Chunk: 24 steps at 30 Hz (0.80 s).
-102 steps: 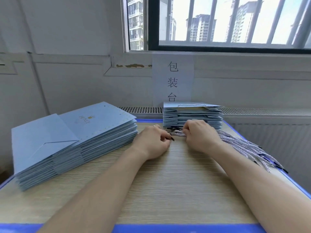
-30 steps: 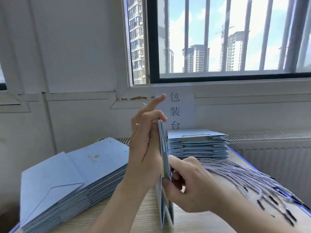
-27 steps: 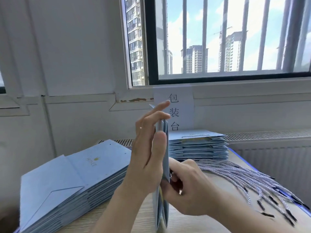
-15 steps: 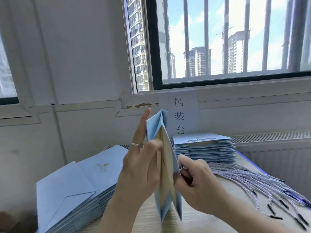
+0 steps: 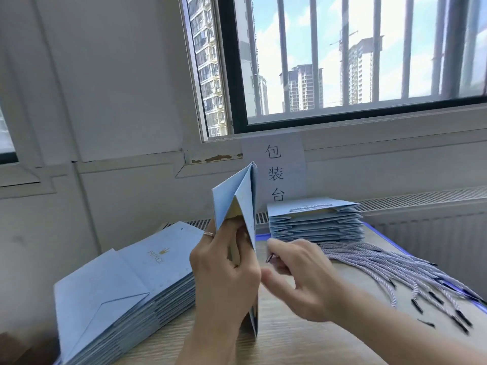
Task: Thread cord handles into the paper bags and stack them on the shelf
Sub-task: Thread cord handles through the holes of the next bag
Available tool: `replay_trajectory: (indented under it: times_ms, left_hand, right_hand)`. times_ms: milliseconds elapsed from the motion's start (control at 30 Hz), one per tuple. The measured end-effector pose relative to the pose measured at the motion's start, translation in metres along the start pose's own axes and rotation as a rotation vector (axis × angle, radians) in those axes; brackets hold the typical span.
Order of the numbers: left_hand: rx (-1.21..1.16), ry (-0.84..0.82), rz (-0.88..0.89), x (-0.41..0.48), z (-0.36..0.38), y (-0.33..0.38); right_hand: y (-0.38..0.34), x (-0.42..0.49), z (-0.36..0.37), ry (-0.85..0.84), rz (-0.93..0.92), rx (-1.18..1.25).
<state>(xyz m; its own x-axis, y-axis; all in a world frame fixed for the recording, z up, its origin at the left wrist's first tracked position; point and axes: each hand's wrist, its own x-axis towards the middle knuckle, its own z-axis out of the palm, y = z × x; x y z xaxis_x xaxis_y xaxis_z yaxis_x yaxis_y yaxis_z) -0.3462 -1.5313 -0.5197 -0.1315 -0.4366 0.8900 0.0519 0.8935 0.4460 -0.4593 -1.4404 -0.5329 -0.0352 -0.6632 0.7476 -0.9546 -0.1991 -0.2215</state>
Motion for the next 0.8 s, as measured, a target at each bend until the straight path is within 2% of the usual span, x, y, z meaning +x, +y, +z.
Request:
replay_trajectory:
  times_ms: [133, 233, 433, 700, 800]
  left_hand:
    - [-0.033, -0.047, 0.027, -0.001, 0.001, -0.002]
    - [-0.063, -0.082, 0.037, -0.003, 0.002, -0.003]
    - [-0.087, -0.123, 0.092, -0.003, 0.004, 0.002]
    - [-0.074, -0.155, 0.079, -0.004, 0.005, -0.001]
    - [-0.074, -0.156, 0.075, -0.005, 0.006, -0.003]
  right_hand:
    - [0.016, 0.008, -0.014, 0.189, 0.190, 0.128]
    - [0.019, 0.012, -0.020, 0.260, 0.209, 0.219]
    - [0.014, 0.010, -0.016, 0.184, 0.071, 0.294]
    - [0.011, 0.010, -0.015, 0.180, 0.111, 0.454]
    - [0.011, 0.010, -0.016, 0.171, 0.082, 0.423]
